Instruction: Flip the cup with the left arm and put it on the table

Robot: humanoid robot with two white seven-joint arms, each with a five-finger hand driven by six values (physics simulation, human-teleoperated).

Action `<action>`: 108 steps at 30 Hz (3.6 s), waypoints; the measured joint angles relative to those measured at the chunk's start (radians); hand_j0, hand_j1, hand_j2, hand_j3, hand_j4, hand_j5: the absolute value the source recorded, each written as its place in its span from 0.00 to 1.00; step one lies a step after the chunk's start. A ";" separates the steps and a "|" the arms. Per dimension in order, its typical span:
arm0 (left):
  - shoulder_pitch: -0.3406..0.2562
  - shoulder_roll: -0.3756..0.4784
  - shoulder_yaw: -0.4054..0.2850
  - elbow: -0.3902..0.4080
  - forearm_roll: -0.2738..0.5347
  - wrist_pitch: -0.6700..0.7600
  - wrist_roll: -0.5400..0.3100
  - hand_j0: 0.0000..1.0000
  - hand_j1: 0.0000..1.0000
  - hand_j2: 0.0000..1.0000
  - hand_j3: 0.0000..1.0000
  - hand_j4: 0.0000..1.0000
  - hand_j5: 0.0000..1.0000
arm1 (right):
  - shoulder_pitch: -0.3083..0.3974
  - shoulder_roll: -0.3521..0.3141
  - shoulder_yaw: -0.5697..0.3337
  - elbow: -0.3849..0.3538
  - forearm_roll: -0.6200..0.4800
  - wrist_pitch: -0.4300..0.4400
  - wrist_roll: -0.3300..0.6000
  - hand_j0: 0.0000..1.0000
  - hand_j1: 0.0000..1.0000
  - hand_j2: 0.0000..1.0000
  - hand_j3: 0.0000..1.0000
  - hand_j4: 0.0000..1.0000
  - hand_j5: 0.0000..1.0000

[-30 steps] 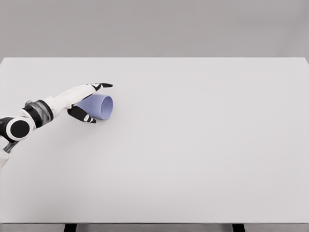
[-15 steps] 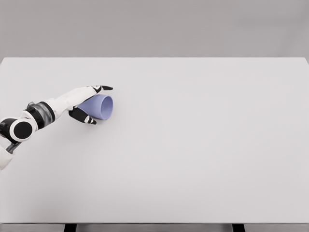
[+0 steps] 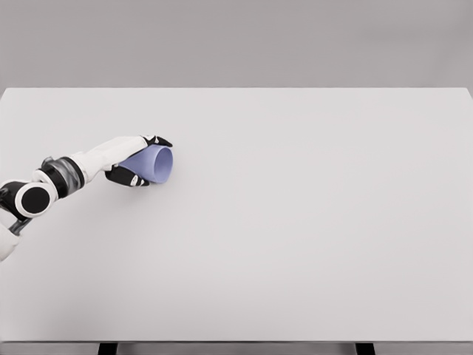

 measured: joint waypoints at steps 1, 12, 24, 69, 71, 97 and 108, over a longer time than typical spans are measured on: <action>0.000 0.000 0.000 0.000 0.000 0.000 0.000 0.78 0.78 0.78 0.78 0.78 0.78 | 0.000 0.000 0.000 0.000 0.000 0.000 0.000 1.00 1.00 1.00 1.00 1.00 1.00; 0.000 0.001 0.025 -0.009 0.043 -0.008 0.008 0.80 0.80 0.80 0.80 0.80 0.80 | 0.000 0.000 0.000 0.000 0.000 0.000 0.000 1.00 1.00 1.00 1.00 1.00 1.00; 0.014 -0.004 0.095 -0.009 0.206 -0.008 0.011 0.80 0.80 0.80 0.80 0.80 0.80 | 0.000 0.000 0.000 0.000 0.000 0.000 0.000 1.00 1.00 1.00 1.00 1.00 1.00; 0.147 -0.112 0.301 0.008 0.521 -0.002 0.012 0.84 0.84 0.84 0.84 0.84 0.84 | 0.000 0.000 0.000 0.000 0.000 0.000 0.000 1.00 1.00 1.00 1.00 1.00 1.00; 0.147 -0.113 0.303 0.009 0.522 -0.002 0.012 0.85 0.85 0.85 0.85 0.85 0.85 | 0.000 0.000 0.000 0.000 0.000 0.000 0.000 1.00 1.00 1.00 1.00 1.00 1.00; 0.152 -0.083 0.305 -0.009 0.501 -0.013 0.010 1.00 1.00 1.00 1.00 1.00 1.00 | 0.000 0.000 0.000 0.000 0.000 0.000 0.000 1.00 1.00 1.00 1.00 1.00 1.00; 0.196 0.064 0.377 -0.098 0.498 -0.004 0.010 1.00 1.00 1.00 1.00 1.00 1.00 | 0.000 0.000 0.000 0.000 0.000 0.000 0.000 1.00 1.00 1.00 1.00 1.00 1.00</action>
